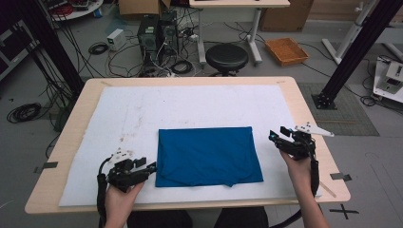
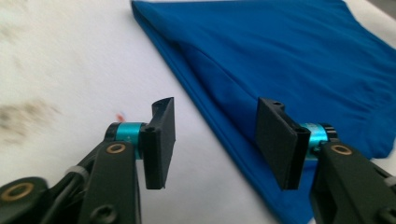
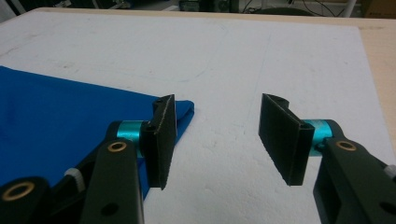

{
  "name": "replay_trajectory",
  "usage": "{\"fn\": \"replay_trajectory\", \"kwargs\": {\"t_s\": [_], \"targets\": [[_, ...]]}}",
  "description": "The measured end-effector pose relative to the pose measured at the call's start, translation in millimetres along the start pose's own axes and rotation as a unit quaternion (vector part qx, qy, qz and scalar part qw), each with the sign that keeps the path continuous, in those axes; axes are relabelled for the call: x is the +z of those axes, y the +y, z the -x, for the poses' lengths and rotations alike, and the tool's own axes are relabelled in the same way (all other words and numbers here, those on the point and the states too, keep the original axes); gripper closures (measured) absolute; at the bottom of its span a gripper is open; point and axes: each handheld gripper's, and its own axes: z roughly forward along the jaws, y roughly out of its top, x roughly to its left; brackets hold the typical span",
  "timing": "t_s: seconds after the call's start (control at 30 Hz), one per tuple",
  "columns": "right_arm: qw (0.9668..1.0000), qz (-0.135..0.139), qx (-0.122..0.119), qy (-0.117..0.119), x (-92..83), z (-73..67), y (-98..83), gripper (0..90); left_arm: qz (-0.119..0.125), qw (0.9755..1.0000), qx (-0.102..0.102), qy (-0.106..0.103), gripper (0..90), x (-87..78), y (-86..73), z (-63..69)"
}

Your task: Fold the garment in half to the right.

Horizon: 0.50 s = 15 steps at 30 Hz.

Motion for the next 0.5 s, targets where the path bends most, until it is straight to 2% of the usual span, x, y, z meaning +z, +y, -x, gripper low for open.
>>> {"fn": "replay_trajectory", "kwargs": {"t_s": [0.13, 0.27, 0.33, 0.43, 0.5], "targets": [[1.0, -0.002, 0.0, 0.002, 1.6, -1.6, -0.1, 46.7, -0.012, 0.9994, -0.027, -0.015, 48.5, 3.5, -7.0, 3.0], [1.0, -0.003, -0.002, 0.003, 2.6, -3.0, 0.0, 46.8, -0.007, 0.999, -0.039, -0.019, 48.5, 4.1, -8.9, 7.1], [1.0, -0.004, -0.003, 0.005, 3.1, -3.5, -0.2, 46.8, -0.012, 0.9987, -0.042, -0.024, 48.5, 5.3, -9.4, 8.2], [1.0, -0.004, -0.003, 0.005, 3.5, -4.4, -0.1, 46.8, -0.015, 0.9988, -0.043, -0.02, 48.4, 6.9, -9.6, 10.2], [1.0, -0.003, -0.006, 0.004, 3.5, -4.7, 0.0, 46.9, -0.018, 0.9984, -0.05, -0.02, 48.4, 7.8, -10.0, 10.8]]}}
